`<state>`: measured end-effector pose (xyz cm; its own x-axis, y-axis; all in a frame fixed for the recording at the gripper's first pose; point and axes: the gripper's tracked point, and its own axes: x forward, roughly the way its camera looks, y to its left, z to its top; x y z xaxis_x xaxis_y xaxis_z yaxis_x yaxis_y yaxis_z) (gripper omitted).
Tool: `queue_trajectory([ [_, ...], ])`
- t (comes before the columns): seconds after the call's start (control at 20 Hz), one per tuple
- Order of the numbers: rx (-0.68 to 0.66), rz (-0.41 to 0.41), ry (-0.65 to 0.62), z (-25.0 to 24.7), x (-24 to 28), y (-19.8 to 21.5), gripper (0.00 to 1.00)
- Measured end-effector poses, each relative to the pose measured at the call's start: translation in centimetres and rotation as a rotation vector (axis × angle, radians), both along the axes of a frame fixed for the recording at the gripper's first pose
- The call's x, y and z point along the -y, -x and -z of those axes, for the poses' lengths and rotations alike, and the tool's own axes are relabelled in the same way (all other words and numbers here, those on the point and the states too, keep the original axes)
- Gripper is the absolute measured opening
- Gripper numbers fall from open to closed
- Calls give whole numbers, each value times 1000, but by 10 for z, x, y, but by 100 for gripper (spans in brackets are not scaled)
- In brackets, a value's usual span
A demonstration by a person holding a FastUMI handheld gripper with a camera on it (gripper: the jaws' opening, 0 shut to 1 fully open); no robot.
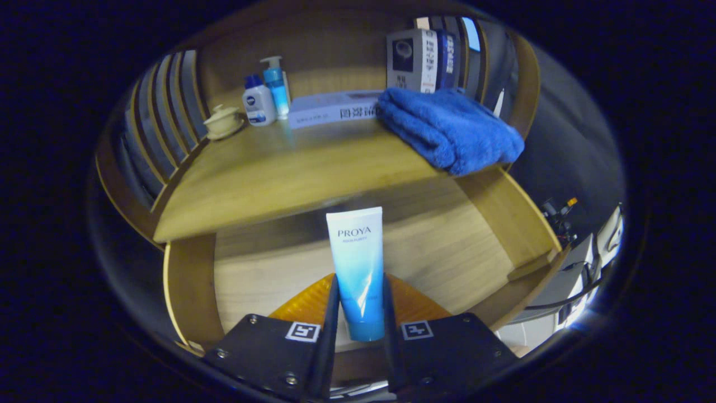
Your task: Pull open the drawer, take out the items inside it, and place them on the countertop above the cabinet.
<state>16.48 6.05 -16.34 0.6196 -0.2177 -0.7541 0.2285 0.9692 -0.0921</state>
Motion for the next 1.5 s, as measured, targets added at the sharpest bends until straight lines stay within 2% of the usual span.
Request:
queue_trajectory([
  [0.15, 90, -17, 22, -36, -5, -16, 38],
  [0.35, 131, -75, 45, -60, -11, -52, 38],
  [0.75, 169, -173, -12, -55, -15, -123, 38],
  [1.2, 165, -223, -28, -39, -8, -145, 38],
  [1.5, 214, -250, -55, -40, -10, -152, 38],
])
